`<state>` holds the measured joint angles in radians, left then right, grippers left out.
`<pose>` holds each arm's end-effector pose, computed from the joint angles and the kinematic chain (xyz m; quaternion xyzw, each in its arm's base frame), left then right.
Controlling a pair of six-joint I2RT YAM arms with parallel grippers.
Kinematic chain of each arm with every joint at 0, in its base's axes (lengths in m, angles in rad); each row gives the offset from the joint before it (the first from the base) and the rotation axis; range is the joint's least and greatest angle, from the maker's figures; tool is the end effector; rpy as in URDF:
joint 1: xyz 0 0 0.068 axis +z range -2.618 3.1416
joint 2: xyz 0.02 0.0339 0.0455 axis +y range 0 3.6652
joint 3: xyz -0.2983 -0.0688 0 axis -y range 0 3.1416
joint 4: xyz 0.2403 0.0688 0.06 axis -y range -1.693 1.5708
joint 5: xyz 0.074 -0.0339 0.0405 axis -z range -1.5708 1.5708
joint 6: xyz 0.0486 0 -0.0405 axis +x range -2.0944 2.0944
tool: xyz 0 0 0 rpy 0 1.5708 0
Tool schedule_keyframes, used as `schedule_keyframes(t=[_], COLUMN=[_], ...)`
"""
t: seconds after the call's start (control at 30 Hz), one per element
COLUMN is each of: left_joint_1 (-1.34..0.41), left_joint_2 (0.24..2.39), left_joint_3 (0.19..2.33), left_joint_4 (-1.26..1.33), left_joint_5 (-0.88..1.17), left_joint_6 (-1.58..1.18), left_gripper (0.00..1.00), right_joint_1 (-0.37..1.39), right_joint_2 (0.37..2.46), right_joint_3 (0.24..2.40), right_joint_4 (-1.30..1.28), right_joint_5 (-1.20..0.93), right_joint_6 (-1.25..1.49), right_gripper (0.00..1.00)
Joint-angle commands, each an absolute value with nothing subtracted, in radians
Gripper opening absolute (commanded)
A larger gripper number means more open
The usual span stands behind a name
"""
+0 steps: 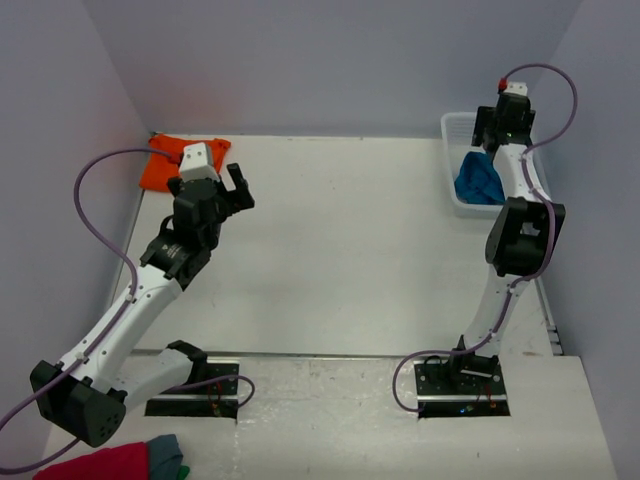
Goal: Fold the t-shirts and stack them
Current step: Grab crumpled tshirt from bin with the right arm
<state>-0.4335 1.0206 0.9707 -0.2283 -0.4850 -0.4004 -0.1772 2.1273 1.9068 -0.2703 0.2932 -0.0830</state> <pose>0.2087 -0.0716 0.3836 -0.1318 0.7772 -0.0615 0.6122 0.5207 -0.1075 0.3160 0.1150 0.8440 -0.1902 0.4881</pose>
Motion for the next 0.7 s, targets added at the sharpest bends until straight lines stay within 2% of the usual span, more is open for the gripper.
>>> schedule_keyframes(t=[0.0,0.2,0.43,0.67], left_joint_1=[-0.439,-0.439,-0.439,-0.439], left_joint_2=[1.006,0.992,0.985,0.992], left_joint_3=[1.012,0.988,1.003,1.002], left_joint_4=[-0.239,-0.216,-0.218,-0.216], left_joint_5=[-0.509,-0.509,-0.492,-0.5], left_joint_6=[-0.38,-0.379,-0.376,-0.365], left_gripper=[1.0,1.0,1.0,1.0], right_joint_1=[-0.173,-0.17,-0.17,-0.17], right_joint_2=[2.146,2.129,2.163,2.259], right_joint_3=[1.888,1.813,1.859,1.986], right_joint_4=[-0.261,-0.252,-0.321,-0.373], right_joint_5=[0.223,0.169,0.176,0.21], right_joint_6=[-0.081,-0.022,-0.012,-0.046], right_gripper=[0.83,0.81,0.79,0.68])
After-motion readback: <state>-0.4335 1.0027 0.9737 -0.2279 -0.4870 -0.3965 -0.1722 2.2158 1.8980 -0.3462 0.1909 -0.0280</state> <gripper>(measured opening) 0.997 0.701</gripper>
